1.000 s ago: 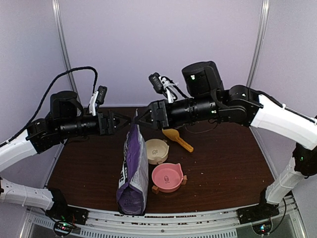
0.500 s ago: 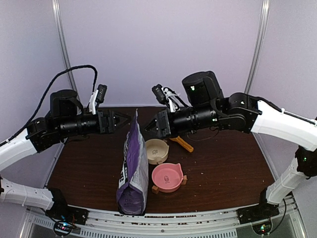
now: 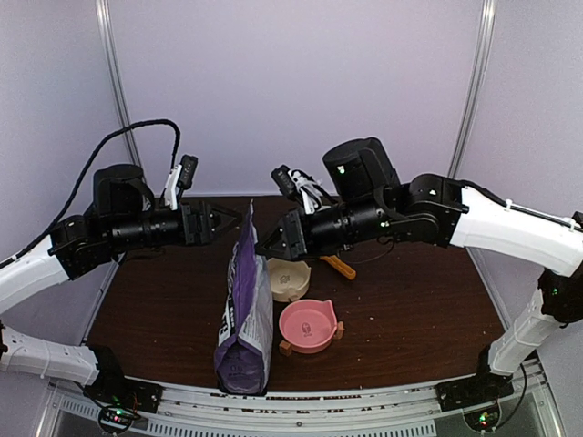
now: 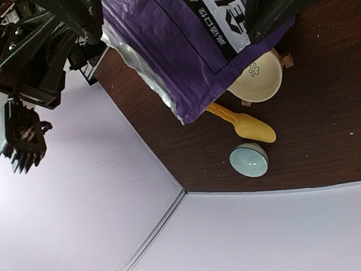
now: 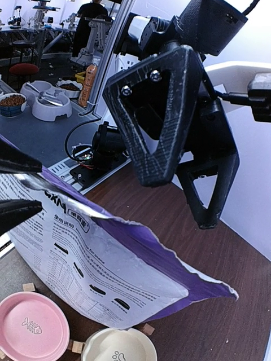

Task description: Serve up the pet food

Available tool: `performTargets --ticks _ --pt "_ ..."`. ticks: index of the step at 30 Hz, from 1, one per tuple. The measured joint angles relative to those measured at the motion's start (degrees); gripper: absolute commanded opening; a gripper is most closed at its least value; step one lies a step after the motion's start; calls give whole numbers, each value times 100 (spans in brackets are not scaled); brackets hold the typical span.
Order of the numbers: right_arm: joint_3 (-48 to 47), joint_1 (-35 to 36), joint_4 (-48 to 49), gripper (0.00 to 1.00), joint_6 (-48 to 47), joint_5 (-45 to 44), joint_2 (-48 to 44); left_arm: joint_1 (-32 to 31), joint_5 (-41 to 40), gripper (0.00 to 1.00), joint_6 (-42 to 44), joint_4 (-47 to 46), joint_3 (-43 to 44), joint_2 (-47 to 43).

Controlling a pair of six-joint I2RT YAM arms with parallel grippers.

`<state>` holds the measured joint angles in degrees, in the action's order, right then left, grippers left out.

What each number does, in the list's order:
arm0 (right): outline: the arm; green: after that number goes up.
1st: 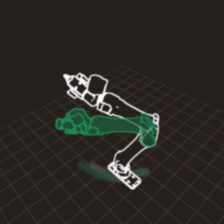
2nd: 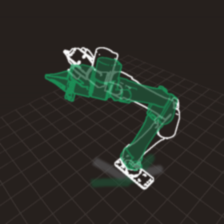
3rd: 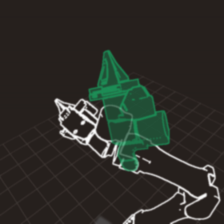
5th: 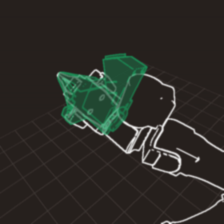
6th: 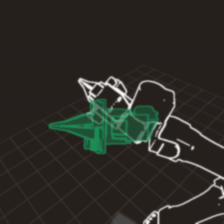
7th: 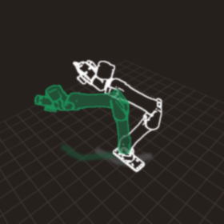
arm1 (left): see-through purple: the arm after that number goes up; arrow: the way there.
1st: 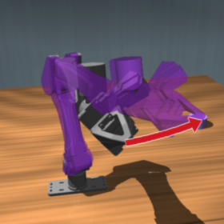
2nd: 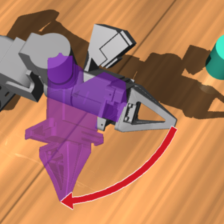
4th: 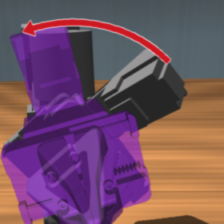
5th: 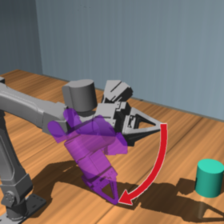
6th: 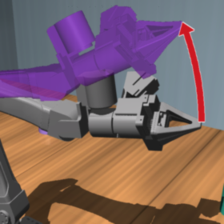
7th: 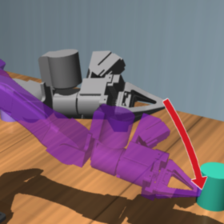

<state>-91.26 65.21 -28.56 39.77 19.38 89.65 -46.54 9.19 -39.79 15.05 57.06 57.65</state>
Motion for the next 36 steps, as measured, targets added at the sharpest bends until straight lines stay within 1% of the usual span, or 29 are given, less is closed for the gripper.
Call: performTargets --ticks 8,21,23,29,34,36 --pt "0 2 -9 12 107 17 39 0 -2 90 0 0 46 0" --pt "0 7 42 10 247 118 116 0 -2 90 0 0 74 2" --pt "0 9 96 8 267 164 146 0 0 90 2 2 81 2" --pt "2 44 295 6 376 295 181 0 7 90 2 24 94 2" --pt "2 44 544 2 463 468 258 0 28 90 0 273 249 0" --pt "2 46 684 0 535 535 313 0 46 92 0 343 282 -13"
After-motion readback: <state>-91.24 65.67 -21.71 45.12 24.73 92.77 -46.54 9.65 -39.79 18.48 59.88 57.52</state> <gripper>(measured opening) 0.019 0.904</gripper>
